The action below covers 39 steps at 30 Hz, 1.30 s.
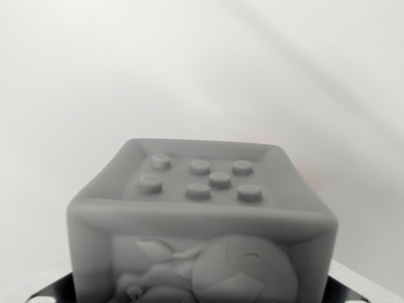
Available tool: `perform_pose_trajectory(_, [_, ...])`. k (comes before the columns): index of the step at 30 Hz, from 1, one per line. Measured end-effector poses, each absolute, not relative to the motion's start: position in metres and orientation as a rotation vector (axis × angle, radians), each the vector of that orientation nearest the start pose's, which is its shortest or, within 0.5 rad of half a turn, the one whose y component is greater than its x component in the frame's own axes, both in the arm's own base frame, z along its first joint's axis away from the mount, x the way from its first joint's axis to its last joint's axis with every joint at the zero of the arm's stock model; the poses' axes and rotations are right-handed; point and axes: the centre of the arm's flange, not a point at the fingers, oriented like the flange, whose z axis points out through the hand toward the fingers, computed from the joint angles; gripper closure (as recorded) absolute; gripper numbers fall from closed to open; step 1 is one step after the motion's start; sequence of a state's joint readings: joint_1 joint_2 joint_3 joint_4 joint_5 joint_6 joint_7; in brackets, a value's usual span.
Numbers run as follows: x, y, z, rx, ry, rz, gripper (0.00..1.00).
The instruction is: Destack cube
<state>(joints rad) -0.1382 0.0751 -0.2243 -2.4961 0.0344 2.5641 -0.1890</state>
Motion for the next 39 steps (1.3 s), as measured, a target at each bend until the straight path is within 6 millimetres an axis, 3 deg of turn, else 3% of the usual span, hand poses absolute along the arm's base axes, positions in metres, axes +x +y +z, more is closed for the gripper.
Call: perform_pose_trajectory(39, [0.455, -0.095, 0.248, -3.113, 0.399, 0.005, 1.00])
